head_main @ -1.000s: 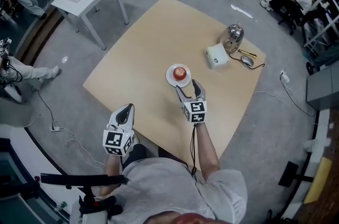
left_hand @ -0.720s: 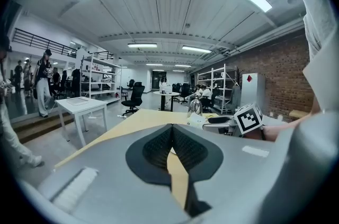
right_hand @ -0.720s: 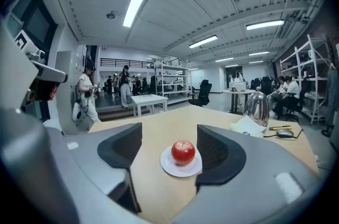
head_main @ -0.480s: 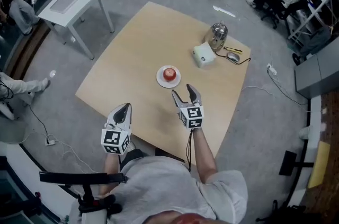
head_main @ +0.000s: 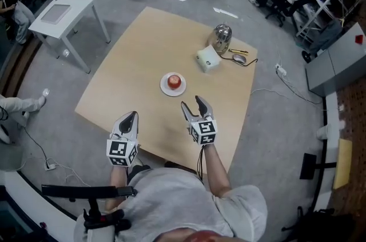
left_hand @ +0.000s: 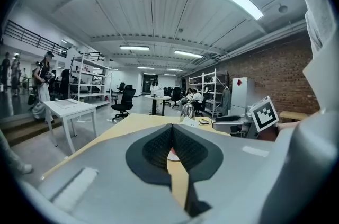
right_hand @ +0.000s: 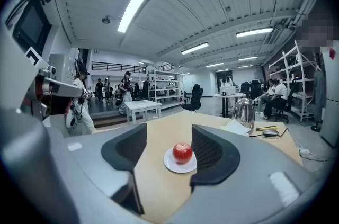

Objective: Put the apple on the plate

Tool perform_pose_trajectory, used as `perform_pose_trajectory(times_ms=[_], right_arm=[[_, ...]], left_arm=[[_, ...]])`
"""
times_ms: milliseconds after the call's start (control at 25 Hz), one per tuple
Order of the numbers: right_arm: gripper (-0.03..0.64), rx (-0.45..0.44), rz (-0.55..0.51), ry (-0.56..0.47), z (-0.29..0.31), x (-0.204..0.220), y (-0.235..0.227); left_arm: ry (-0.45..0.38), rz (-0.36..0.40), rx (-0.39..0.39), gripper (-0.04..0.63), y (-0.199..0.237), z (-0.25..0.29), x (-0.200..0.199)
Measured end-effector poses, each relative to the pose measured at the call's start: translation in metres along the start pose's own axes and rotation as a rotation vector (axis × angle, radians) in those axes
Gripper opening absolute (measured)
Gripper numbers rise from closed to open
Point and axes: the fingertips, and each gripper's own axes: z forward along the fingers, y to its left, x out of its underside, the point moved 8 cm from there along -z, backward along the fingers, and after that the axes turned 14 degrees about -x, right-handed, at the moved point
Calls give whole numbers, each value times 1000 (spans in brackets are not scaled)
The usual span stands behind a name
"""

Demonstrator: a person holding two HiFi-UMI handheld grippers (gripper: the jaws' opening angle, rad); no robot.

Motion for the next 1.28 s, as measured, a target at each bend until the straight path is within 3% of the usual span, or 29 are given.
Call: perform_pose_trajectory(times_ms=[480,1040,1280], right_arm=[[235,55,17,-41,-1,-7,34],[167,114,4,-92,-35,-8,52],[106,139,1,-120,-46,-9,60]], left_arm=[[-22,1,53,20,32,17,1],[-37,4,103,20,21,21,1],[-37,7,116,20,17,21,-1]])
